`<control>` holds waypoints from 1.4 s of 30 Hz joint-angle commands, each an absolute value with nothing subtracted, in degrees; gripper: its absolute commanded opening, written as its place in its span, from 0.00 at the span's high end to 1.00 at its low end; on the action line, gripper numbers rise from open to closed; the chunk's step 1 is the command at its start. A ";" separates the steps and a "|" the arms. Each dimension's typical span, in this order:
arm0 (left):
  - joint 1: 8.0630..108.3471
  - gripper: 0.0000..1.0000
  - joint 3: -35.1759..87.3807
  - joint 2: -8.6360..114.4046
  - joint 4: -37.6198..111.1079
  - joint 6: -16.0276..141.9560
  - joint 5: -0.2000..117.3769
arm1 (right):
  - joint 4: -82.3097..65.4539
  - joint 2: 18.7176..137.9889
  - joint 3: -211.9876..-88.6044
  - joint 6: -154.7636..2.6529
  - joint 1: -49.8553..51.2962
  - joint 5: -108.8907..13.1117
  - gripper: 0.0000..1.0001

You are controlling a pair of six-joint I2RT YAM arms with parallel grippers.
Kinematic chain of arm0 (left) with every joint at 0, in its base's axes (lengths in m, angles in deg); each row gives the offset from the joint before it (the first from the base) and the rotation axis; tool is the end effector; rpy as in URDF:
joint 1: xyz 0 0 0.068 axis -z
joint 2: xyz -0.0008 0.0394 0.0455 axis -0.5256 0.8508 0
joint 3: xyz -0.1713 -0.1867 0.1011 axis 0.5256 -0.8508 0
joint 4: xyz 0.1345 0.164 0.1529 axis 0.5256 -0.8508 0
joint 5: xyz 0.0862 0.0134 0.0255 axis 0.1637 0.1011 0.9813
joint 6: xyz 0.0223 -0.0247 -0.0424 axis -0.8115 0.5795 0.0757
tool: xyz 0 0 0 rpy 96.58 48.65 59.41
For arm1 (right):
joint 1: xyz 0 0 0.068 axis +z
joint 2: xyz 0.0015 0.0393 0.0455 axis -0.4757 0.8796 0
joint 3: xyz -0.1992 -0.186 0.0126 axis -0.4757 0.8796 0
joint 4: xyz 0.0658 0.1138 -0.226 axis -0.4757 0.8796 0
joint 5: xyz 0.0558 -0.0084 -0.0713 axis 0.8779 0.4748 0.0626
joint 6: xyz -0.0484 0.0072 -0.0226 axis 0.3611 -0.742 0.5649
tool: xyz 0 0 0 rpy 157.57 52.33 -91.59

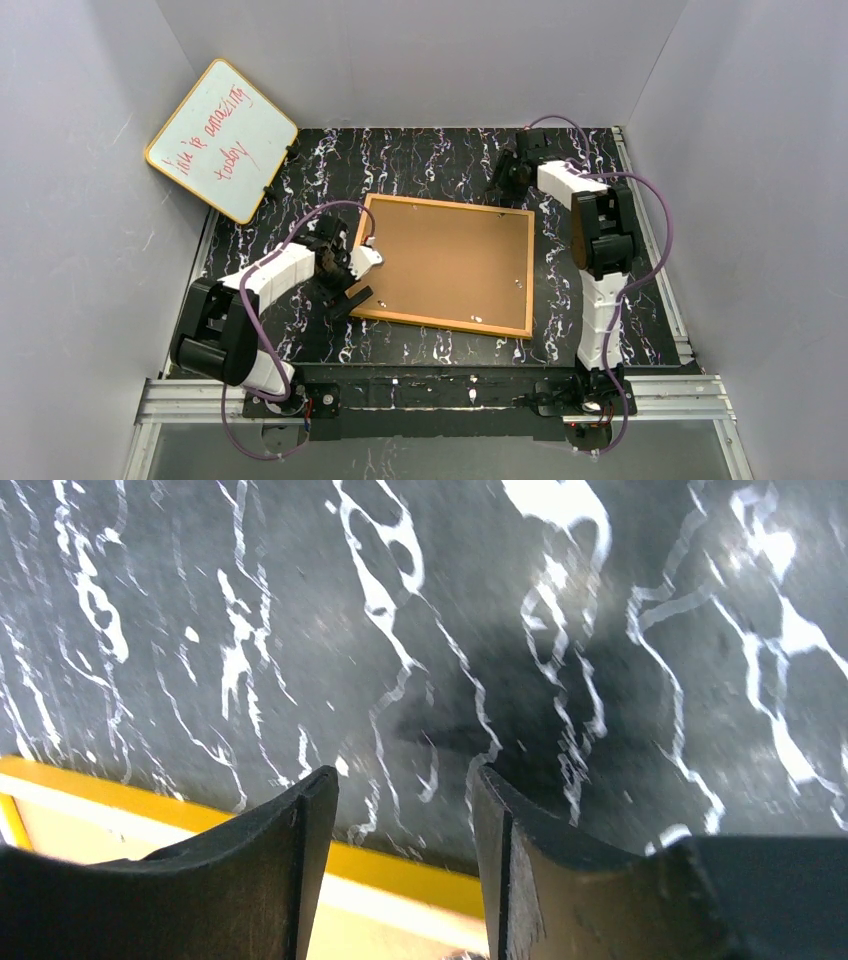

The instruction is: Put the photo into the frame

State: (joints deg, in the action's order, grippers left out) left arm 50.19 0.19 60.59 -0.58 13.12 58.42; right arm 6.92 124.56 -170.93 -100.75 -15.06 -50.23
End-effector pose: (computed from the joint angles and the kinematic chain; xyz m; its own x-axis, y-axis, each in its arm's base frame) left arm 0.2393 -0.0854 0.1728 -0.4878 0.8090 -0.3281 0.8387 0.5386 0.0810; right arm 0.4814 0.1175 0.1687 -0.7585 0.3549 -0.5465 0.1235 0.9018 0.4142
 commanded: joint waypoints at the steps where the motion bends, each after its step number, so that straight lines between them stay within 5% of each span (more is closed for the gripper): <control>1: 50.78 0.02 -1.99 61.57 9.65 16.37 68.75 | 10.41 119.58 -164.24 -101.15 -15.99 -50.99 0.40; 8: 50.46 0.02 10.60 75.68 20.88 22.52 77.39 | 8.54 108.19 -148.01 -104.20 -16.13 -51.06 0.43; 15: 50.43 0.02 35.61 96.40 16.25 26.63 75.19 | 7.86 92.39 -128.54 -107.76 -16.06 -50.35 0.45; 20: 50.10 0.02 46.38 100.48 7.29 27.71 68.00 | 11.12 80.98 -122.25 -110.80 -15.58 -51.53 0.45; 26: 43.96 0.09 49.87 96.79 -2.97 28.50 51.61 | 10.82 77.49 -132.63 -110.86 -15.34 -59.23 0.44; 34: 38.47 0.22 56.87 102.63 -5.53 41.62 29.56 | 3.24 103.09 -157.55 -110.76 -5.87 -48.33 0.45; 42: 39.30 0.42 55.76 108.30 -0.34 46.59 28.32 | 3.00 123.56 -179.01 -112.05 -0.36 -40.61 0.44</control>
State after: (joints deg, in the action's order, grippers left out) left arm 38.51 56.41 106.36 -1.04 42.57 33.29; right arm 3.45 118.79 -170.52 -111.30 -1.84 -45.53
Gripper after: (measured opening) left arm 0.623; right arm 0.556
